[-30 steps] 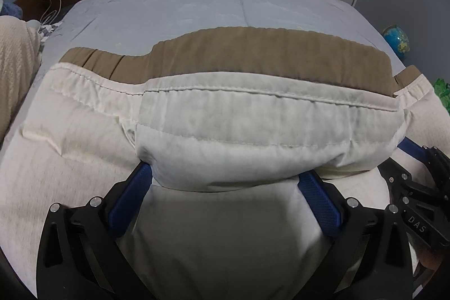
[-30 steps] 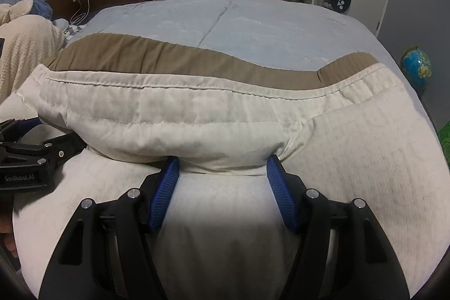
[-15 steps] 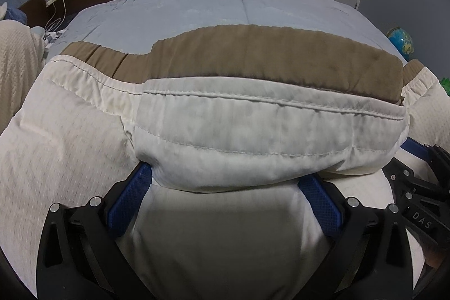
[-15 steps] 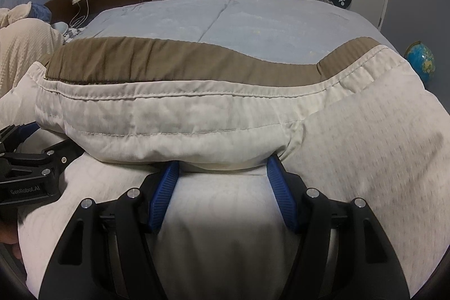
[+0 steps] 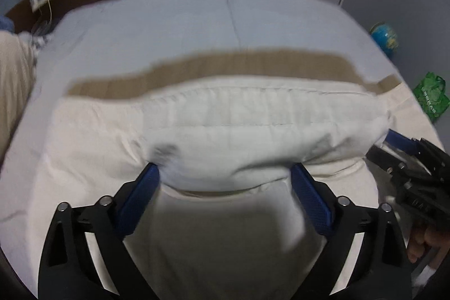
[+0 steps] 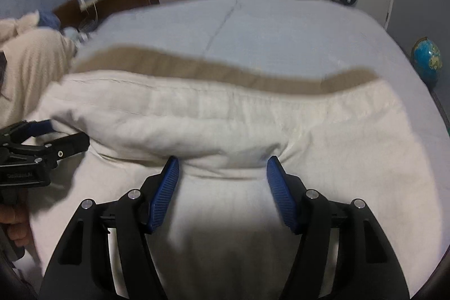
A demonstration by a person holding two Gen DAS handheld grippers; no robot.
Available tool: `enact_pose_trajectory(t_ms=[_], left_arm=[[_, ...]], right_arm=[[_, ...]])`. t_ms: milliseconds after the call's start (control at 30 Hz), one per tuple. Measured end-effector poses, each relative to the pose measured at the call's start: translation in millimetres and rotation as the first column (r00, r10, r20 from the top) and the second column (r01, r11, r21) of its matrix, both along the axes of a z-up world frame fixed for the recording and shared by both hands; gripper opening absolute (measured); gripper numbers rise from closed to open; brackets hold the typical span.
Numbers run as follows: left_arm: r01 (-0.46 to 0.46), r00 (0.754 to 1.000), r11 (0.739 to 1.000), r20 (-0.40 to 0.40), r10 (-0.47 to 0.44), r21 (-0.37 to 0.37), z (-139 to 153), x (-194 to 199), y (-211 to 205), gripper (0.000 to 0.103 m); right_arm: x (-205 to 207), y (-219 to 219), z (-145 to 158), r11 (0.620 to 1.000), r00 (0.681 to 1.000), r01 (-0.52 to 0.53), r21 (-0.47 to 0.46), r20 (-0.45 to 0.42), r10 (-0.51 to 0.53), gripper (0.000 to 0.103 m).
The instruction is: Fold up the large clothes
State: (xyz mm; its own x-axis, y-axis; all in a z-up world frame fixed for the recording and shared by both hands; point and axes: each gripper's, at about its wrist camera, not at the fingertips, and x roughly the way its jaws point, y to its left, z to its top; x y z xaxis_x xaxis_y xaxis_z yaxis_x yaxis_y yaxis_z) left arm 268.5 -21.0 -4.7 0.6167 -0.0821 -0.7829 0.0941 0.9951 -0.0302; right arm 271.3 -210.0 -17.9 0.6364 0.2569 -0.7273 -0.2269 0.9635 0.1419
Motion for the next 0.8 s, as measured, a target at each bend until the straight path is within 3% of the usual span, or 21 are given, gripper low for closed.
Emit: enact_pose_trajectory(t_ms=[133,233,367,500,633,800], left_arm=[[-0.003,0.998,1.000,0.062,0.003,0.006,16,1,14,0.090],[-0.021,0.997,1.000,0.073,0.020,0.012,20,7,19,0.090],[-0.030,0.999,1.000,0.033,0.031,-0.002,10,16,27,0.092],[-0.061,0.998,0.989,-0.022,0.058,-0.133,-1,19,48,0.094],[-0.040,0.999,0.962,0.004,0.043,-0.271,7,-6,68,0.087],[-0.097,0.994,0.957,0.017,0.105,-0.274,8,-55,101,0.087]], right_arm=[[3,4,30,0.998,0.998,-0.016,0.060,0.063,0.013,0.061],[27,17,28,0.999,1.000,-0.010,0.034,0.007,0.010,0.061],[58,22,14,0.999,0.996,0.036,0.015,-0.081,-0.034,0.070],[73,10,8,0.997,0.990,0.055,0.045,-0.134,-0.049,0.077],[55,-11,21,0.996,0.995,0.055,0.068,-0.086,-0.049,0.077],[0,-49,27,0.996,0.997,0.058,0.064,-0.047,-0.055,0.077]])
